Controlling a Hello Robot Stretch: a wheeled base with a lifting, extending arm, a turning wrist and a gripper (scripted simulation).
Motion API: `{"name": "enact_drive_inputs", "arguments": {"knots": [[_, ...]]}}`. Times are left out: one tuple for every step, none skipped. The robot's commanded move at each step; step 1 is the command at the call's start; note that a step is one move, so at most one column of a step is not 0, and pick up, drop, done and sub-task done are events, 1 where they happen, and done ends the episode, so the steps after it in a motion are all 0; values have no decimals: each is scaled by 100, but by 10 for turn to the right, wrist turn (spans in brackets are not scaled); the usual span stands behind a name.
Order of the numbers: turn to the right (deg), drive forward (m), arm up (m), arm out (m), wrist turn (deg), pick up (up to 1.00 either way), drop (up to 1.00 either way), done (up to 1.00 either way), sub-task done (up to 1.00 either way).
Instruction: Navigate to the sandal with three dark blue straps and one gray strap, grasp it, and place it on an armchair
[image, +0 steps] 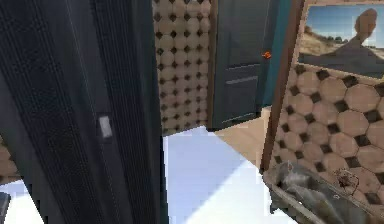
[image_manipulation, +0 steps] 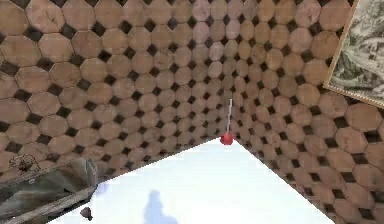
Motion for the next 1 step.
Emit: {"name": "enact_drive_inputs", "arguments": {"knots": [[90, 0, 0, 0, 0, 0, 0, 0, 0]]}}
